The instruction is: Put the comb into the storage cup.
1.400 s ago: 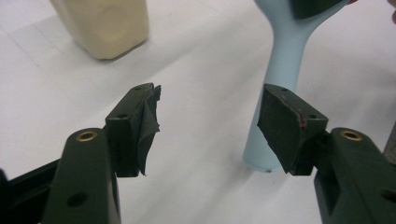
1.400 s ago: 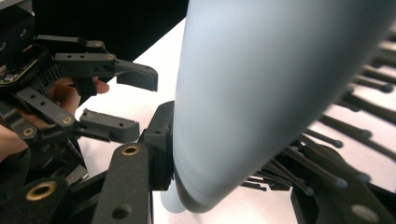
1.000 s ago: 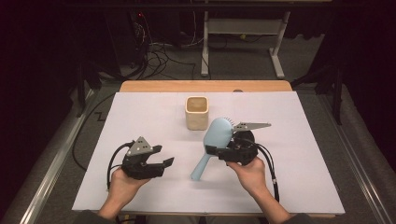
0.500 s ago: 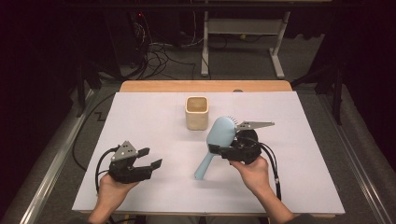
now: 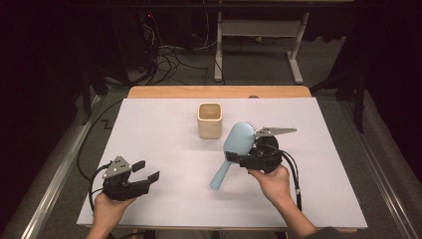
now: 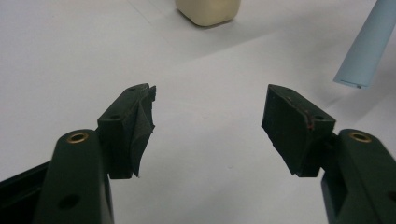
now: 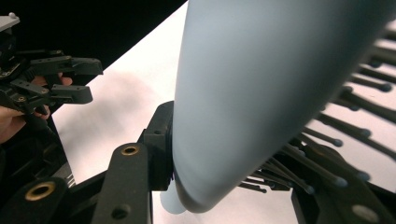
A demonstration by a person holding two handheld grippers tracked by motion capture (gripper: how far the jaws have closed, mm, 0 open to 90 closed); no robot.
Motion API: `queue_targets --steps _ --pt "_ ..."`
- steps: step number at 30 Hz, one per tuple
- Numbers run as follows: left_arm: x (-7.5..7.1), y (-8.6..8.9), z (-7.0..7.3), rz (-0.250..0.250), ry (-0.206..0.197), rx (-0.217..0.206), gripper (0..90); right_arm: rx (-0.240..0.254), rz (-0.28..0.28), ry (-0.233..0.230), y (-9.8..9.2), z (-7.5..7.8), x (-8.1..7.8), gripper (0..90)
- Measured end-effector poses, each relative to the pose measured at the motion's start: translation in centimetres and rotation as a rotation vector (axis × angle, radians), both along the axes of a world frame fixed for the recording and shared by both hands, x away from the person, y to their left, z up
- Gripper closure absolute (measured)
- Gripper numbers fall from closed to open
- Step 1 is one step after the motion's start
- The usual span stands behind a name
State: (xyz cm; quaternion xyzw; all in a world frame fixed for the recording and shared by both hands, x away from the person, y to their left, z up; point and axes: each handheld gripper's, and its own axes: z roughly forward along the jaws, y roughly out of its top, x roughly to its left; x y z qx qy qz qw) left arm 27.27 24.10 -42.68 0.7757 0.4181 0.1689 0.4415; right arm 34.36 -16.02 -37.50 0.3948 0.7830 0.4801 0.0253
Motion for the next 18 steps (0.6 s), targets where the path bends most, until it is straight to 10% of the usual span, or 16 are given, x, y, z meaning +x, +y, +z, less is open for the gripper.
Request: queue_targets --steps 18 --pt "-0.9 1.9 -1.7 0.081 -0.001 -0.028 33.5 -0.016 -0.031 -0.015 -1.2 1.2 0.6 55.3"
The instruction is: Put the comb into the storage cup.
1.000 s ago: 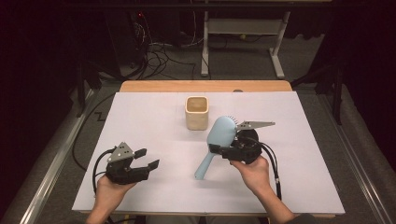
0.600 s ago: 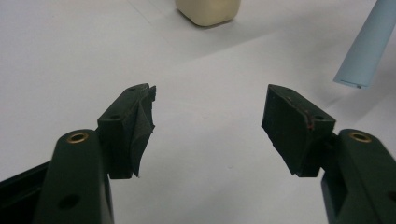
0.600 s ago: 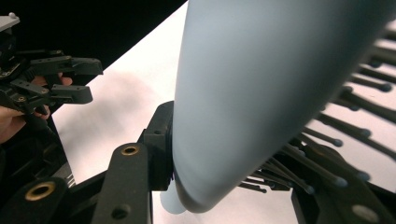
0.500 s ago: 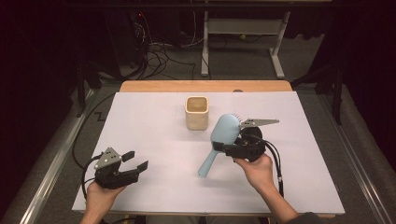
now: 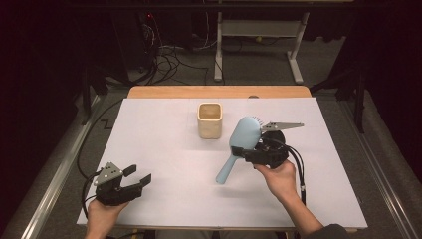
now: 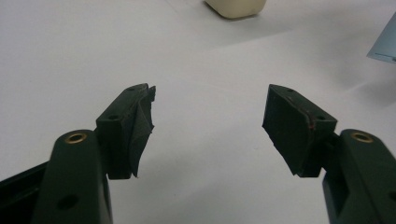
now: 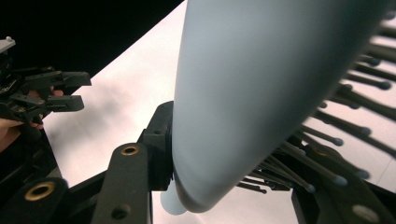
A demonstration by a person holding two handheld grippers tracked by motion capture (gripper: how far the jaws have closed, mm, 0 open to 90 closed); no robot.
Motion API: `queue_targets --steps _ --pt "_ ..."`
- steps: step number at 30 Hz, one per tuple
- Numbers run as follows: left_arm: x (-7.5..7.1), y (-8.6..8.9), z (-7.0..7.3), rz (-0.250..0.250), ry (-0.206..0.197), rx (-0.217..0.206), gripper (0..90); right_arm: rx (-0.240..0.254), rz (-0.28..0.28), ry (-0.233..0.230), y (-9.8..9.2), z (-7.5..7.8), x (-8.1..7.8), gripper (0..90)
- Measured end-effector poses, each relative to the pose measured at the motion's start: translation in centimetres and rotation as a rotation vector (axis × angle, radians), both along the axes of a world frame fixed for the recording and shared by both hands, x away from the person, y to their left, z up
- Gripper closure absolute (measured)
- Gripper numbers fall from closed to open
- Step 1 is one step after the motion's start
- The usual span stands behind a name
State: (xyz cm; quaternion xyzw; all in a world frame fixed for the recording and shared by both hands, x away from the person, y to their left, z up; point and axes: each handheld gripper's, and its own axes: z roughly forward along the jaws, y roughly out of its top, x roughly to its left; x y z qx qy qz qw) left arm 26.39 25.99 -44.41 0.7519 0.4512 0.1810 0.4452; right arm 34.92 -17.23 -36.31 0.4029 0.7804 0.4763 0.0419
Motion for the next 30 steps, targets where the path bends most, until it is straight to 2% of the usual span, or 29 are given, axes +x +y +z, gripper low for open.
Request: queue_targets --steps 4,10,18,30 --pt "-0.2 0.4 -0.3 0.016 0.004 -0.007 32.7 -0.005 -0.006 0.002 -0.1 0.1 0.1 55.3" --pt "-0.4 0.9 -0.9 0.036 -0.011 -0.019 32.9 -0.004 -0.020 -0.003 -0.4 0.4 0.5 55.3" --pt "-0.5 1.8 -1.6 0.053 -0.009 -0.035 33.2 -0.030 -0.041 -0.012 -0.4 1.0 1.0 55.1" --pt "-0.9 2.0 -2.0 0.066 -0.009 -0.026 33.4 -0.046 -0.060 -0.019 -0.5 1.7 2.0 55.1"
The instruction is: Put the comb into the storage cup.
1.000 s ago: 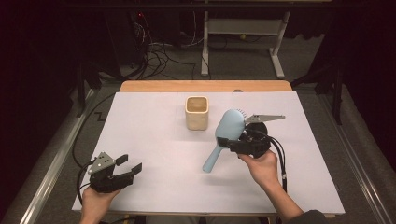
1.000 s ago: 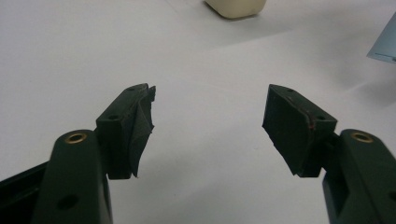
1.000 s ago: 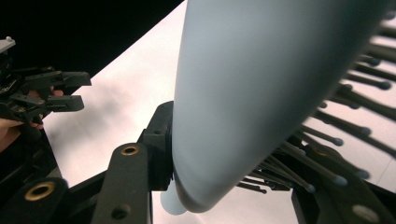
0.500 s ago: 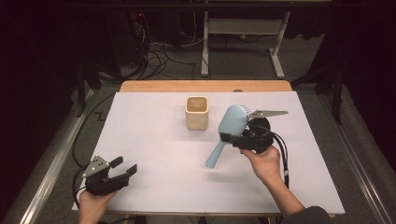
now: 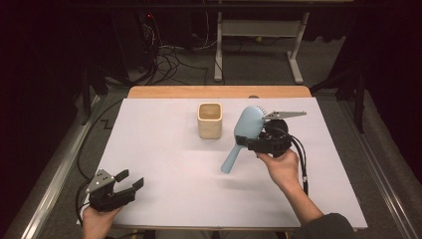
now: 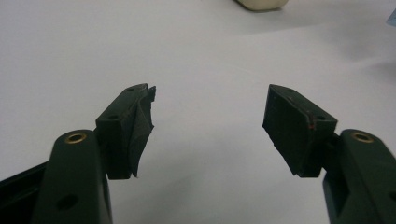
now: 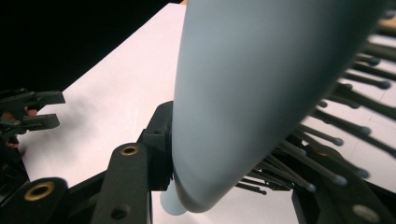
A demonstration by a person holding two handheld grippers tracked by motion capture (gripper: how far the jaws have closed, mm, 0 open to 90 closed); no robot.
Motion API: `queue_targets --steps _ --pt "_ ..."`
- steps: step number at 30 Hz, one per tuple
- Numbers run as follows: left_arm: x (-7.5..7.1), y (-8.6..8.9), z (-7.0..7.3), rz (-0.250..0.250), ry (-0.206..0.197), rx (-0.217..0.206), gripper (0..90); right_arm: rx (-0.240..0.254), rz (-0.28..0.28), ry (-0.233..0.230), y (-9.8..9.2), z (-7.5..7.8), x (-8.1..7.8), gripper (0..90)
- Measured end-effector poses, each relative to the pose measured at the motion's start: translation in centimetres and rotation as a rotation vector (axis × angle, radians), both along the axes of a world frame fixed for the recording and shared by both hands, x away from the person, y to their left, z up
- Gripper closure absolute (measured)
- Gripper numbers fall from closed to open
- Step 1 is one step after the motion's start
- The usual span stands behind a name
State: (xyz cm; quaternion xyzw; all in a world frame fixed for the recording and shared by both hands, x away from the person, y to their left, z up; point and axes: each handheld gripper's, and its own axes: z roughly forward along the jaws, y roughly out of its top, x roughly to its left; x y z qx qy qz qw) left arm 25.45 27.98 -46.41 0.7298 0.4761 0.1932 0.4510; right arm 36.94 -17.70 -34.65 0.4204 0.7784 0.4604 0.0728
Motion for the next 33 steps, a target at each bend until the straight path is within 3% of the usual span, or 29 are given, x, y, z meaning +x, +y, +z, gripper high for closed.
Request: queue_targets --steps 33 --pt "-0.2 0.4 -0.1 0.010 -0.013 -0.013 32.2 -0.027 -0.015 -0.033 1.2 2.4 2.7 55.2"
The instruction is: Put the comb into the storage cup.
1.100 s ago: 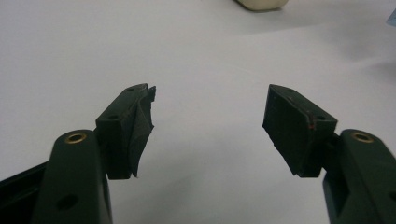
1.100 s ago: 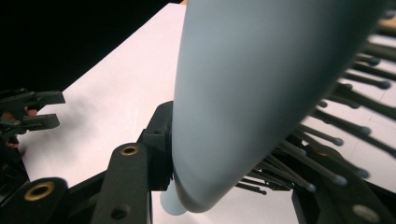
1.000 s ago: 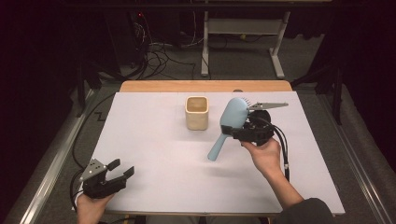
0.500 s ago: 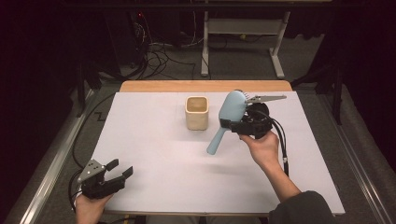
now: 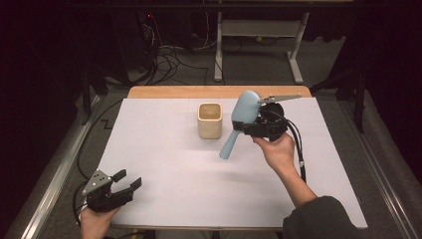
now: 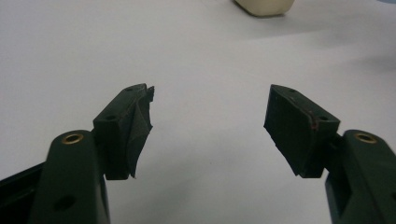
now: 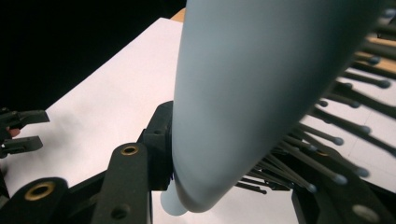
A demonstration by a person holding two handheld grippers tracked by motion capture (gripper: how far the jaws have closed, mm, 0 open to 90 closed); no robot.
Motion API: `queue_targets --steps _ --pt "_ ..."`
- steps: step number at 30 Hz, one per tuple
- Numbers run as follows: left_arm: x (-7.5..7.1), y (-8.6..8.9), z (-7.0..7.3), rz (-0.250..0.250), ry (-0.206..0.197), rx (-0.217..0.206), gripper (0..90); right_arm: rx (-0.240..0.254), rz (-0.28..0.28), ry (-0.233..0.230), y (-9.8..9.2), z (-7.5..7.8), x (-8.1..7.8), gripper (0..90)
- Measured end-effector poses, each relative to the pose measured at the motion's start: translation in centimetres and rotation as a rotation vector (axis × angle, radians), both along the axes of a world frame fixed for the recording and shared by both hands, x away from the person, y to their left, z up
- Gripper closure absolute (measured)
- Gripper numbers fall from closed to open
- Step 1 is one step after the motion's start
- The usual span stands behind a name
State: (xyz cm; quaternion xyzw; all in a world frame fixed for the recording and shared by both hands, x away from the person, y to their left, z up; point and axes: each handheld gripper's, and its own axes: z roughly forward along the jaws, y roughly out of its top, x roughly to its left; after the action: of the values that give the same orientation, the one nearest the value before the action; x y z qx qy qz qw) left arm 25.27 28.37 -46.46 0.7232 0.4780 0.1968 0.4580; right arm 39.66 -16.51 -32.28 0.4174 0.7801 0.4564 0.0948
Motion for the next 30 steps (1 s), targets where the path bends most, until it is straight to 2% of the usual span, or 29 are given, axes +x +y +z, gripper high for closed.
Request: queue_targets --steps 8,30 --pt "0.0 0.0 0.0 -0.003 -0.005 -0.006 32.2 -0.001 -0.007 -0.018 0.0 0.5 0.7 55.2" --pt "0.4 0.0 -0.1 -0.007 -0.003 -0.005 32.6 0.011 -0.034 -0.023 0.3 1.1 3.1 55.5"
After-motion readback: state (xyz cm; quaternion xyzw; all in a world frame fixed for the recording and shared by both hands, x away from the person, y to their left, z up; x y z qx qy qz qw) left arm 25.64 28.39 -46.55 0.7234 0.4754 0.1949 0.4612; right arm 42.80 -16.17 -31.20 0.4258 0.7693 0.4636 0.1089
